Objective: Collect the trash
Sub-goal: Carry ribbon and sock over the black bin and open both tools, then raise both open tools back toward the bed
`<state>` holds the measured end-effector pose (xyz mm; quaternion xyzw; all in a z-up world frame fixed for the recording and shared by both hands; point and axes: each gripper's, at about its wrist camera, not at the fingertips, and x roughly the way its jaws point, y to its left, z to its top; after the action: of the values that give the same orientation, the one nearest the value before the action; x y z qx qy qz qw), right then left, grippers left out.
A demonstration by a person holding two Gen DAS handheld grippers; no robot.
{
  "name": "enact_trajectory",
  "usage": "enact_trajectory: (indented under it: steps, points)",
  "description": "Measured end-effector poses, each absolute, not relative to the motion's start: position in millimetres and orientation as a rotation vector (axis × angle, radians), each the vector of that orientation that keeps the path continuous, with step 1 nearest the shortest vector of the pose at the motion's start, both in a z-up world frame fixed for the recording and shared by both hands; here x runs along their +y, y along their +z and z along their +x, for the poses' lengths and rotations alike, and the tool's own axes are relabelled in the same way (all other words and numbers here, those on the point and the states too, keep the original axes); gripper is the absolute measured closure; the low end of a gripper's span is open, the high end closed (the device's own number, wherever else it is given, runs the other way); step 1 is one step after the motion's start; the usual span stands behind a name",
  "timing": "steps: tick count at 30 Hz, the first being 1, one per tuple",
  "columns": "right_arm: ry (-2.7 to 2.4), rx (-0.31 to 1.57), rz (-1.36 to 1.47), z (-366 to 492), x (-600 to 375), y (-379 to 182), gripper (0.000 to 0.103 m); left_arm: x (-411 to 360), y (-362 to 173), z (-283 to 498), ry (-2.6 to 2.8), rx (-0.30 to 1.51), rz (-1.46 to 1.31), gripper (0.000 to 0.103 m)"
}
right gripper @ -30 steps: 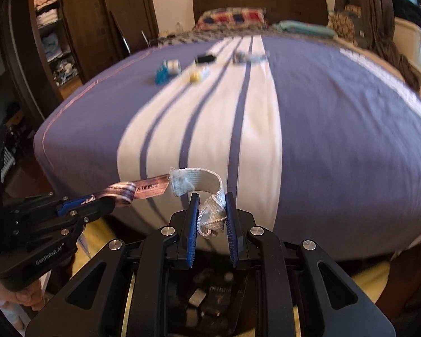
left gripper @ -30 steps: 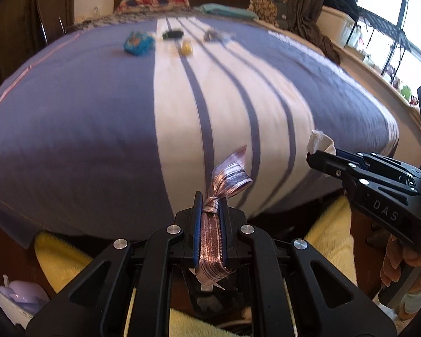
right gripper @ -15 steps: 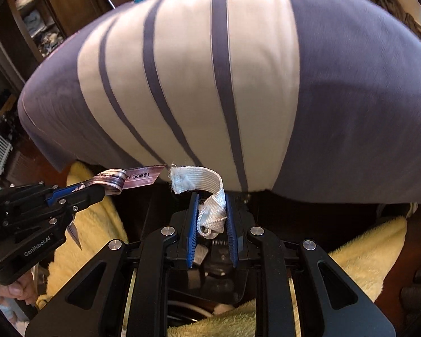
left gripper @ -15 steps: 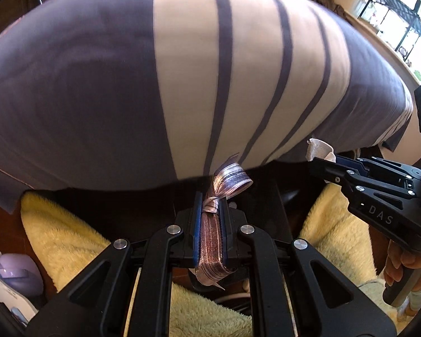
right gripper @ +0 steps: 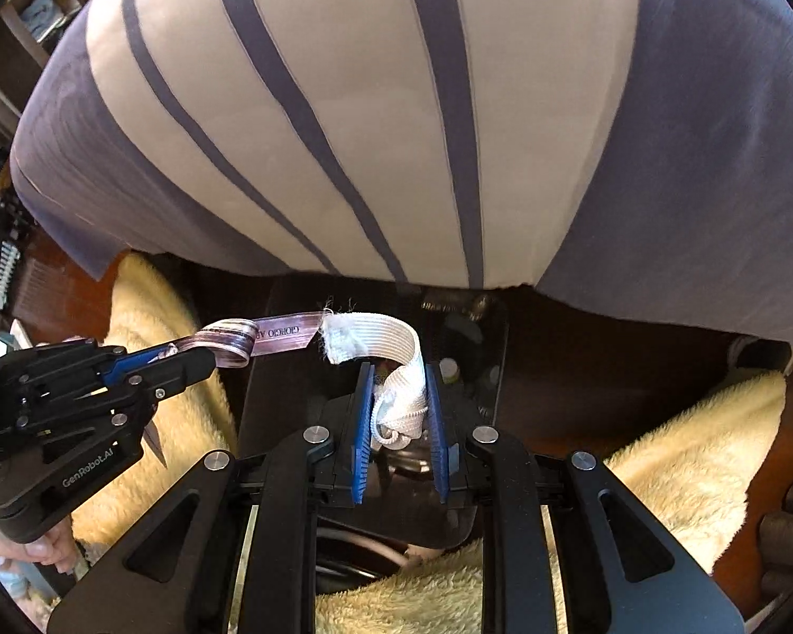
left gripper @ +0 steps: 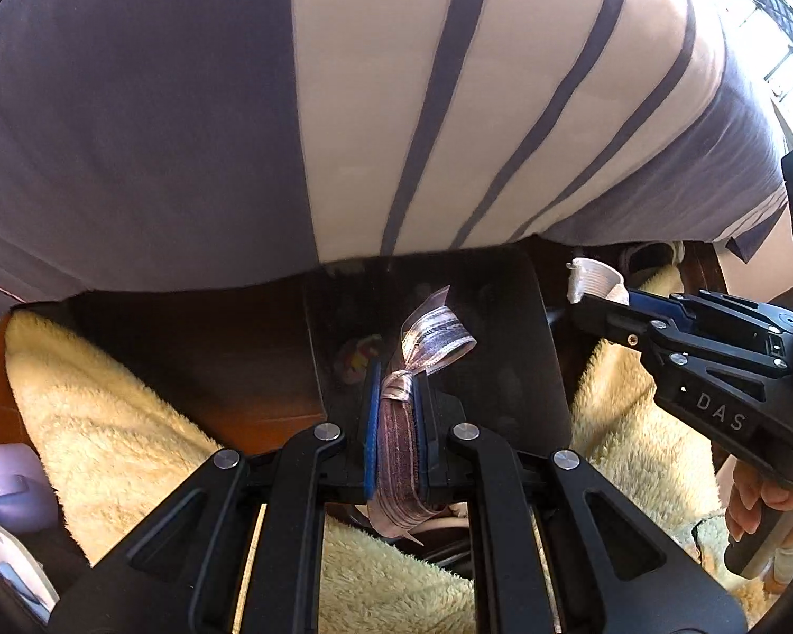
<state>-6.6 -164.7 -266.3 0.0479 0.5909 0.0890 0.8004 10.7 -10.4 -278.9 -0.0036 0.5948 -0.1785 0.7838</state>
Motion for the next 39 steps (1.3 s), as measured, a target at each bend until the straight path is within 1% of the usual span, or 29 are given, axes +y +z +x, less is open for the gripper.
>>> enact_trajectory:
  steps: [4, 6, 7, 8, 9, 10, 12, 13, 15, 16, 18, 19, 21, 22, 24, 26, 32, 34, 35, 36, 39]
  points:
    - [0.199, 1.280, 0.109, -4, -161, -269, 0.081, -9, -285, 10, -0.398, 1.303, -0.014, 0.091]
    - [0.198, 1.287, 0.113, -2, -159, -270, 0.079, -12, -286, 10, -0.404, 1.311, -0.014, 0.089]
    - [0.199, 1.287, 0.116, -1, -159, -269, 0.076, -13, -287, 10, -0.406, 1.314, -0.013, 0.088]
    - [0.197, 1.286, 0.117, -3, -158, -269, 0.069, -14, -286, 10, -0.407, 1.317, -0.013, 0.087]
    - [0.192, 1.283, 0.120, -4, -159, -269, 0.060, -15, -286, 9, -0.407, 1.318, -0.011, 0.084]
    - [0.190, 1.280, 0.123, -5, -161, -273, 0.058, -15, -286, 9, -0.408, 1.319, -0.009, 0.082]
    - [0.183, 1.273, 0.129, -5, -162, -271, 0.054, -19, -287, 6, -0.410, 1.317, -0.002, 0.072]
    - [0.179, 1.270, 0.130, -5, -163, -271, 0.053, -19, -286, 5, -0.410, 1.316, 0.001, 0.069]
    - [0.172, 1.259, 0.138, -5, -166, -268, 0.047, -20, -286, 3, -0.408, 1.313, 0.010, 0.060]
    - [0.169, 1.255, 0.141, -5, -166, -267, 0.042, -20, -286, 2, -0.407, 1.312, 0.012, 0.058]
    - [0.161, 1.243, 0.146, -5, -167, -263, 0.033, -19, -285, 1, -0.405, 1.310, 0.016, 0.048]
    - [0.159, 1.238, 0.148, -5, -168, -262, 0.030, -19, -285, 1, -0.403, 1.308, 0.018, 0.045]
    - [0.149, 1.224, 0.149, -4, -169, -257, 0.019, -18, -282, 1, -0.396, 1.298, 0.023, 0.033]
    - [0.147, 1.218, 0.149, -4, -170, -255, 0.017, -17, -280, 1, -0.393, 1.291, 0.025, 0.030]
    - [0.142, 1.200, 0.148, -3, -173, -247, 0.016, -15, -273, 2, -0.382, 1.272, 0.029, 0.019]
    - [0.136, 1.183, 0.143, -2, -176, -238, 0.016, -11, -263, 3, -0.373, 1.250, 0.032, 0.015]
    - [0.110, 1.049, 0.143, 2, -191, -186, 0.016, 0, -220, 8, -0.357, 1.146, 0.036, 0.012]
    - [0.099, 0.991, 0.136, 7, -196, -163, 0.013, 5, -200, 13, -0.347, 1.094, 0.034, 0.011]
    - [0.095, 0.974, 0.133, 8, -198, -157, 0.010, 6, -193, 16, -0.345, 1.079, 0.033, 0.011]
    - [0.089, 0.946, 0.126, 12, -200, -148, 0.008, 8, -183, 19, -0.340, 1.056, 0.035, 0.011]
    - [0.087, 0.890, 0.111, 24, -203, -124, 0.008, 10, -158, 30, -0.331, 0.994, 0.052, 0.011]
